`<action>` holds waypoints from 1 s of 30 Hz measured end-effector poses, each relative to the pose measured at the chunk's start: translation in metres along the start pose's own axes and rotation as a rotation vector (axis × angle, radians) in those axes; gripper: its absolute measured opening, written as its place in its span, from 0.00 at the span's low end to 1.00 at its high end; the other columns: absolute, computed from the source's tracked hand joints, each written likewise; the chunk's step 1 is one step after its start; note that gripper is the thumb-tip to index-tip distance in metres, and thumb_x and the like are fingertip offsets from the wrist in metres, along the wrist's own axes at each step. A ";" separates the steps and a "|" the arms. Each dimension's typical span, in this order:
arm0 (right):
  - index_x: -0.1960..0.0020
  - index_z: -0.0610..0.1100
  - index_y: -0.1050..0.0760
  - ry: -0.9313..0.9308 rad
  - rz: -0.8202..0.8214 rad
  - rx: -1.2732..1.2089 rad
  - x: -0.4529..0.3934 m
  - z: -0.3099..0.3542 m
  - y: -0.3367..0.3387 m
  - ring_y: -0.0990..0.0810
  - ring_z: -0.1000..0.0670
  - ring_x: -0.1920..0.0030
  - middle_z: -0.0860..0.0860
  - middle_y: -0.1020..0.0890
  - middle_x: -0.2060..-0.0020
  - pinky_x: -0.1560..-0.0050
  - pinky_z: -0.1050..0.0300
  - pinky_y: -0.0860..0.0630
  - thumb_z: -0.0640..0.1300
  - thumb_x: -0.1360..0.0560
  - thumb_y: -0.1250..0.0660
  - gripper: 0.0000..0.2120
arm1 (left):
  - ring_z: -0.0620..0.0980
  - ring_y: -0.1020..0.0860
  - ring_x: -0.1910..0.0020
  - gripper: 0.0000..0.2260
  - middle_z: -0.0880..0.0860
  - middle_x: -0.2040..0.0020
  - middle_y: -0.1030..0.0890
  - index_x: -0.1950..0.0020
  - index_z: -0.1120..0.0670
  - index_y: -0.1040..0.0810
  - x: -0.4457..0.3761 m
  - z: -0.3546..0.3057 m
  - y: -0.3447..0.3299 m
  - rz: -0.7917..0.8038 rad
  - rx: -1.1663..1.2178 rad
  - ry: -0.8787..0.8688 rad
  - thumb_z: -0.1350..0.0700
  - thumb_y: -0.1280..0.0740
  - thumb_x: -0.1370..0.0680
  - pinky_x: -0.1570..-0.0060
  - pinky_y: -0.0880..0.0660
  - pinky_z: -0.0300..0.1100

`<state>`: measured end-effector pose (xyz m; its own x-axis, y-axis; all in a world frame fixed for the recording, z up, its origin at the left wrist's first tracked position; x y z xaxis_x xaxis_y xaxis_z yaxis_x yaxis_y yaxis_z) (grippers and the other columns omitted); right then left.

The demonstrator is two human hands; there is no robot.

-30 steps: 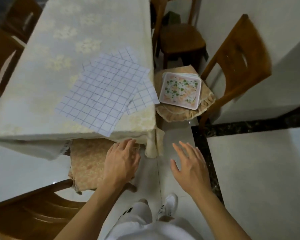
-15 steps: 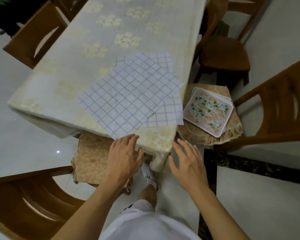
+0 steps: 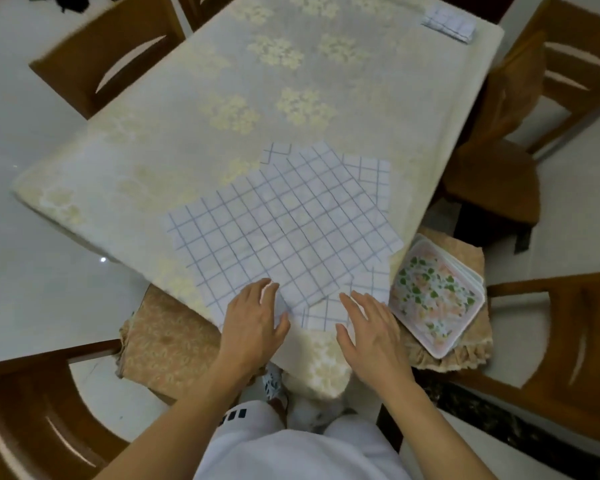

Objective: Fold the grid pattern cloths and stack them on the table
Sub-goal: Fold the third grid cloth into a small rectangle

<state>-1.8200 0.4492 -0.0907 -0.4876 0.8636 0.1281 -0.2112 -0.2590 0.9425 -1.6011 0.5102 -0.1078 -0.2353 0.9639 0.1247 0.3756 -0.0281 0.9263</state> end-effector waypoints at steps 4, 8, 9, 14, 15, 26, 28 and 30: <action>0.27 0.44 0.29 0.137 0.059 0.092 -0.041 -0.029 -0.005 0.26 0.42 0.32 0.44 0.24 0.32 0.31 0.41 0.29 0.55 0.21 0.46 0.27 | 0.58 0.27 0.34 0.29 0.58 0.30 0.27 0.30 0.58 0.29 -0.016 -0.007 -0.026 0.001 0.030 0.017 0.44 0.39 0.27 0.40 0.25 0.54; 0.26 0.44 0.31 0.337 0.131 0.160 -0.084 -0.065 -0.016 0.27 0.42 0.30 0.43 0.26 0.30 0.30 0.43 0.30 0.55 0.20 0.47 0.27 | 0.56 0.37 0.24 0.37 0.56 0.22 0.37 0.22 0.58 0.39 -0.029 -0.006 -0.050 0.053 -0.052 0.006 0.39 0.39 0.25 0.27 0.36 0.55; 0.26 0.44 0.31 0.393 0.137 0.174 -0.095 -0.073 -0.018 0.28 0.42 0.29 0.43 0.27 0.29 0.30 0.43 0.30 0.55 0.20 0.47 0.27 | 0.55 0.39 0.23 0.38 0.56 0.21 0.39 0.21 0.57 0.41 -0.030 -0.006 -0.054 0.072 -0.071 0.011 0.37 0.40 0.25 0.26 0.39 0.55; 0.25 0.45 0.33 0.692 0.219 0.262 -0.153 -0.094 -0.025 0.34 0.42 0.25 0.45 0.33 0.24 0.30 0.44 0.31 0.60 0.21 0.49 0.30 | 0.55 0.39 0.23 0.39 0.55 0.21 0.40 0.20 0.56 0.42 -0.027 -0.011 -0.071 0.110 -0.146 0.053 0.34 0.44 0.24 0.25 0.42 0.56; 0.23 0.45 0.36 0.754 0.237 0.284 -0.163 -0.097 -0.027 0.36 0.41 0.24 0.45 0.35 0.23 0.29 0.44 0.33 0.61 0.21 0.49 0.32 | 0.55 0.38 0.23 0.38 0.55 0.21 0.39 0.21 0.56 0.40 -0.027 -0.012 -0.073 0.097 -0.159 0.055 0.34 0.44 0.24 0.25 0.42 0.56; 0.19 0.52 0.47 1.106 0.260 0.336 -0.197 -0.125 -0.047 0.49 0.43 0.20 0.49 0.46 0.19 0.23 0.39 0.45 0.68 0.20 0.48 0.35 | 0.60 0.30 0.29 0.30 0.59 0.26 0.30 0.25 0.57 0.31 -0.020 -0.027 -0.085 0.000 -0.324 0.014 0.41 0.41 0.22 0.32 0.32 0.61; 0.20 0.51 0.43 1.133 0.208 0.304 -0.194 -0.128 -0.048 0.46 0.42 0.20 0.48 0.43 0.20 0.24 0.38 0.42 0.66 0.19 0.46 0.33 | 0.61 0.29 0.30 0.28 0.60 0.27 0.29 0.26 0.58 0.30 -0.019 -0.029 -0.086 -0.016 -0.337 -0.001 0.43 0.40 0.22 0.34 0.30 0.61; 0.21 0.50 0.39 1.152 0.159 0.276 -0.192 -0.130 -0.050 0.43 0.41 0.21 0.47 0.39 0.21 0.26 0.38 0.40 0.65 0.18 0.46 0.31 | 0.62 0.29 0.30 0.28 0.60 0.27 0.29 0.27 0.58 0.30 -0.018 -0.028 -0.085 -0.010 -0.346 -0.023 0.46 0.36 0.23 0.34 0.30 0.62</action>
<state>-1.8260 0.2404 -0.2026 -0.9943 -0.1023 0.0298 0.0405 -0.1046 0.9937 -1.6546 0.4880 -0.1790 -0.2159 0.9702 0.1102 0.0466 -0.1026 0.9936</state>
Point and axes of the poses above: each hand's wrist, its own x-axis away from the middle knuckle, its own y-axis out of the back of the hand, z = x × y, the point moved 1 cm from there along -x, towards the middle knuckle
